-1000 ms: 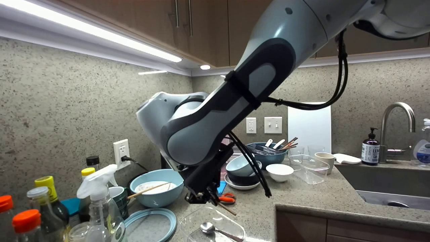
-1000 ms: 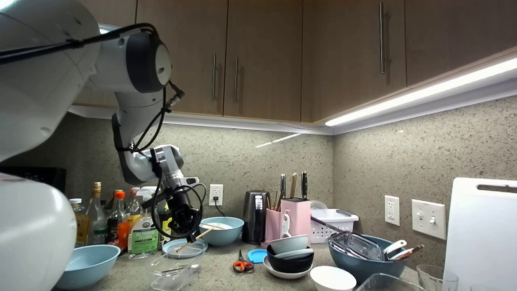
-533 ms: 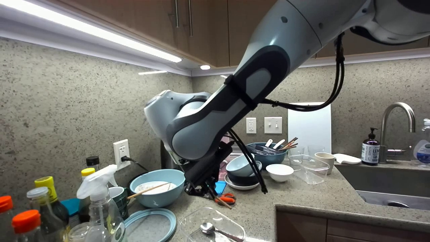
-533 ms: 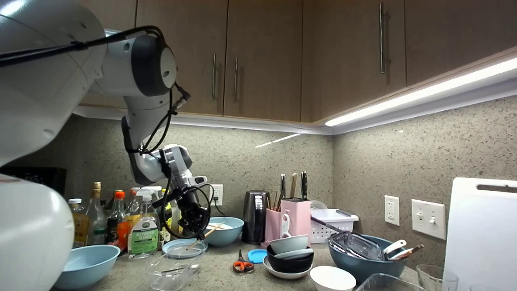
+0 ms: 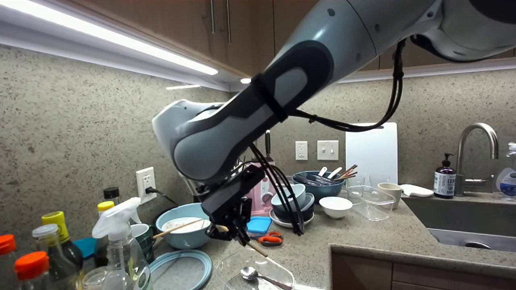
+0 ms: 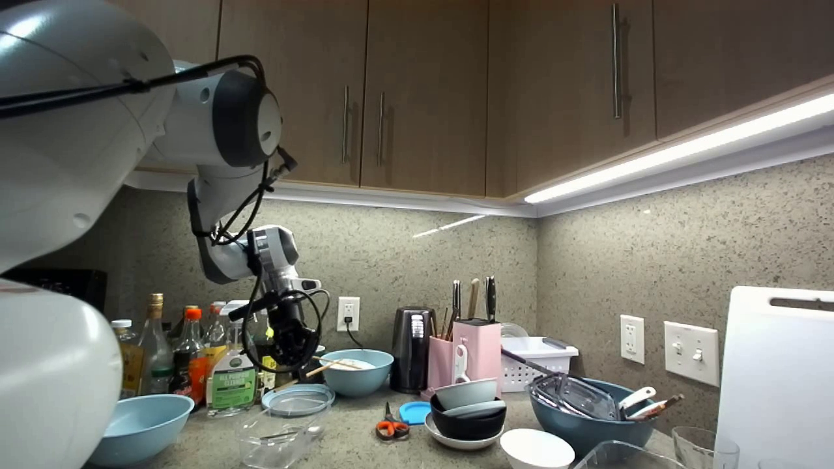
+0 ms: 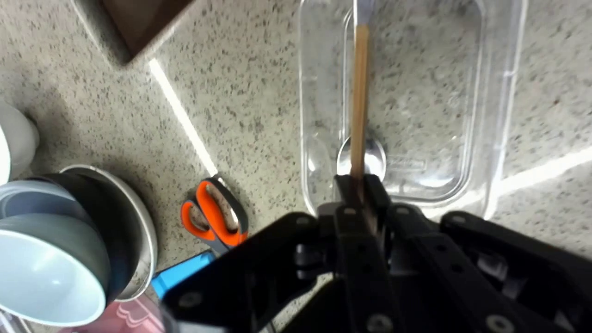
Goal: Pick up a chopstick from the right side of the countertop and place it inside the glass bowl on the left
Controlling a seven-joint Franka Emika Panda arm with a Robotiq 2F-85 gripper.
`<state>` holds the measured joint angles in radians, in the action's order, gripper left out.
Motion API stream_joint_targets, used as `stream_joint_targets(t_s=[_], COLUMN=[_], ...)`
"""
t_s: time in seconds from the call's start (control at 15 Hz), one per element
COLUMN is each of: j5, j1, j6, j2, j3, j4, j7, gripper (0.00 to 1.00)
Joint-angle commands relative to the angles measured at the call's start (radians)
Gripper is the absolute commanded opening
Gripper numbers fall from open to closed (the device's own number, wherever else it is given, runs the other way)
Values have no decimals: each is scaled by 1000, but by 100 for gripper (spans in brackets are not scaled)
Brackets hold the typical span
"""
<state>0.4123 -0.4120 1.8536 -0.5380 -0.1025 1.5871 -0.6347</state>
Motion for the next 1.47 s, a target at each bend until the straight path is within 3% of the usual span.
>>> stream_joint_targets(t_s=[0.0,0.2,0.33,0.6,0.67,0.8,1.07,1.4], j5=[-130,-215,-179,-180,-180,-225,-269,-170], j1=[-22,-35,-44,-44,-44,-37,-69,-155], j6=[-224,-389,-347,-362,-362,-381,-383,-300], j2=[-54,-84,-71,-86,-87,-69,-41,24], j3=[-27,-31,-23,-20,-20,-47,-64,-62], j4=[-122,-173,-151,-167,-167,-126,-49,69], j7=[25,-17,-5,-8,-8,45,-21,-151], gripper=[2,2,8,8,2,2,2,2])
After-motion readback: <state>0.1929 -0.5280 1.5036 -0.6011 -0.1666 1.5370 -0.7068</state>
